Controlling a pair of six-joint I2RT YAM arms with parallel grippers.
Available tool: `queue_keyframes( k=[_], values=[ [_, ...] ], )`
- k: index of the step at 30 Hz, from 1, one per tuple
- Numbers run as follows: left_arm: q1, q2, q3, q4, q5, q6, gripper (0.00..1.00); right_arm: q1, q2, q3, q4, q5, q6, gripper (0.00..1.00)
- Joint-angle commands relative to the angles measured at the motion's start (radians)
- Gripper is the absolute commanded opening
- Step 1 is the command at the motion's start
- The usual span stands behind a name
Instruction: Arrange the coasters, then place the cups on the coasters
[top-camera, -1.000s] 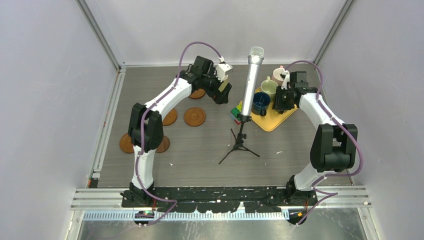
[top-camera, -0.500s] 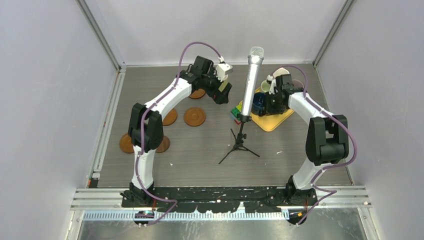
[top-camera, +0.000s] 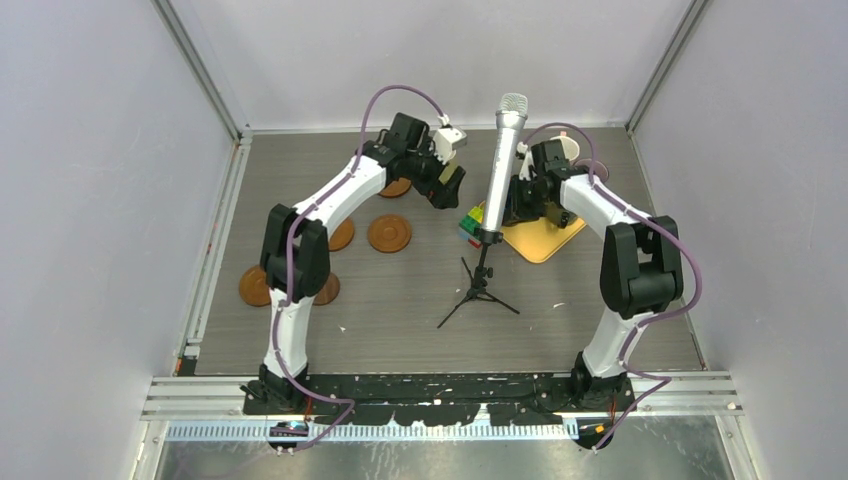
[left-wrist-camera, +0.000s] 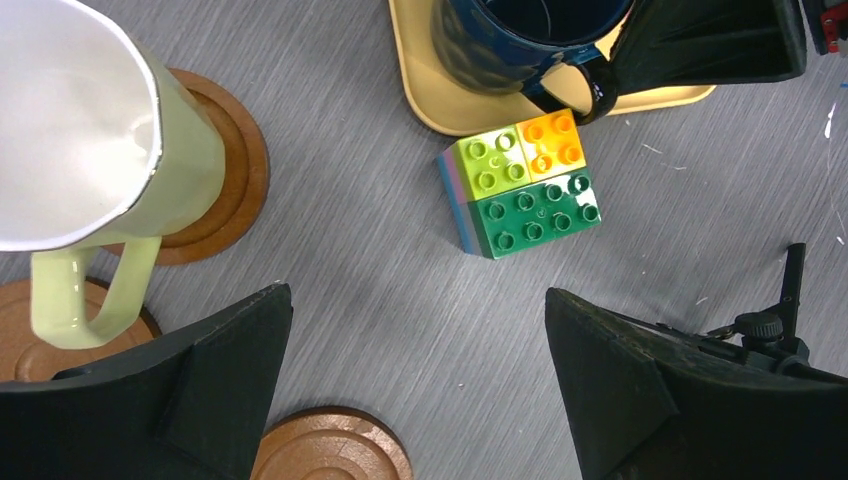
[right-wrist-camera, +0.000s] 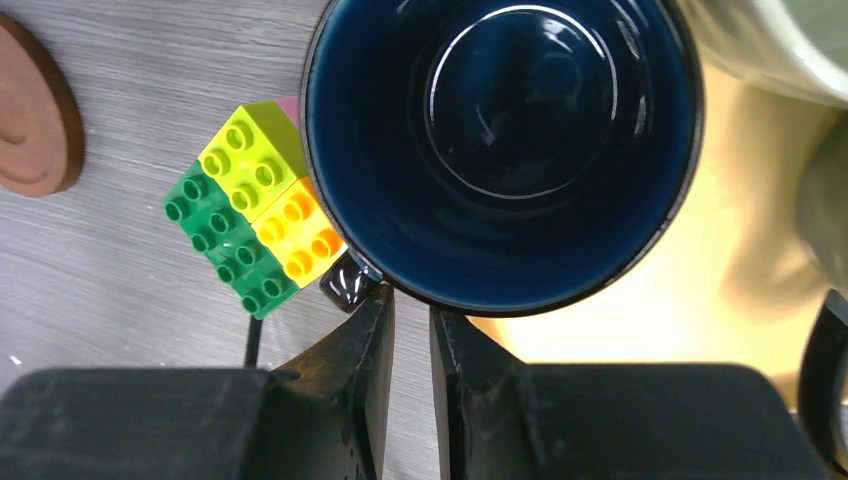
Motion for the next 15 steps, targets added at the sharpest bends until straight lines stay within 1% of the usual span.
queue_keyframes(
  k=[1, 4, 9, 12, 15],
  values=[
    [-0.027, 0.016, 0.061, -0.03, 0.025, 0.005, 1.0, 0.009, -0.015, 0.058, 0.013, -0.06, 0.057, 0.25],
    [-0.057, 0.051, 0.11, -0.064, 0.003, 0.033, 0.99, 0.008, -0.066, 0.043, 0.009, -0.061, 0.055, 0.27],
    [-0.081, 0.122, 0.186, -0.092, -0.026, 0.034, 0.94, -0.014, -0.194, -0.001, 0.004, -0.05, 0.05, 0.28],
    [-0.083, 0.154, 0.221, -0.092, -0.042, 0.024, 0.91, -0.045, -0.265, -0.036, 0.0, -0.054, 0.05, 0.3],
    [-0.092, 0.183, 0.256, -0.093, -0.056, 0.027, 0.9, -0.1, -0.32, -0.062, 0.003, -0.083, 0.059, 0.3]
  ],
)
